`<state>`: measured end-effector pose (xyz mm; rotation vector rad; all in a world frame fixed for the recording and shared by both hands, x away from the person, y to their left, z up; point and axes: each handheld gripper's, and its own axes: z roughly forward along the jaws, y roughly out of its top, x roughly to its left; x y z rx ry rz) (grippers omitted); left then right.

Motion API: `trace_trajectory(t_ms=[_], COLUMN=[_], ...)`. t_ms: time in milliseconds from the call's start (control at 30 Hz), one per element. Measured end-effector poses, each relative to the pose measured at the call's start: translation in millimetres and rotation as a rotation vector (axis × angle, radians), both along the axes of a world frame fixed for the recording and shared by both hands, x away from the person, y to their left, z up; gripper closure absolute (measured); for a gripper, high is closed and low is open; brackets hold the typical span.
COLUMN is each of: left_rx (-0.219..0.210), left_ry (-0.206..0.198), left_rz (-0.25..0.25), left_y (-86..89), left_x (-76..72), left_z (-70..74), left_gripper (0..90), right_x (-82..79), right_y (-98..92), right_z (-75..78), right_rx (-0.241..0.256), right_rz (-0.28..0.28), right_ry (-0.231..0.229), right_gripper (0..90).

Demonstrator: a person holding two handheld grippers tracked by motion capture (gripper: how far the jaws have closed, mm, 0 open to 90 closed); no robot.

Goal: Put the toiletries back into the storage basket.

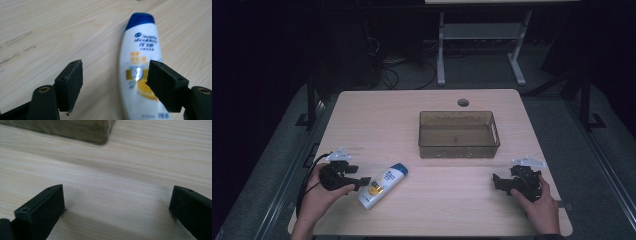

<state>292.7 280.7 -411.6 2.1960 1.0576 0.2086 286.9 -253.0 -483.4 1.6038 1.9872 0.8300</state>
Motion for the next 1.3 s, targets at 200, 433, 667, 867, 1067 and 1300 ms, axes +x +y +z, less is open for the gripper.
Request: trace_trajectory(t_ms=[200,433,667,867,1067,1300], left_rx=[0.004,0.023,0.038,0.059,0.105,0.162], left_ry=[-0.003,0.008,0.023,0.032,0.040,0.080], left_rz=[-0.018,-0.046,-0.081,-0.102,-0.117,-0.134], left_y=[-16.5,-34.1,-51.1,-68.7,-84.7,-101.9], left_x=[7.3,15.4,24.8,31.4,39.5,47.1], left_z=[2.0,1.7,-1.2,-2.2,-3.5,-13.4], left_gripper=[23.0,22.2,22.2,22.3,22.6,22.6], right_x=[0.0,0.0,-0.7,-0.8,-1.0,-1.1], right_y=[0.0,0.0,-0.1,-0.1,-0.1,-0.1], right_z=[0.0,0.0,0.0,0.0,0.0,0.0], right_rx=[0.000,0.000,0.000,0.000,0.000,0.000], right_rz=[0.000,0.000,0.002,0.003,0.004,0.005], right_ry=[0.000,0.000,0.000,0.000,0.000,-0.001], right_gripper=[0.0,0.0,0.0,0.0,0.0,0.0])
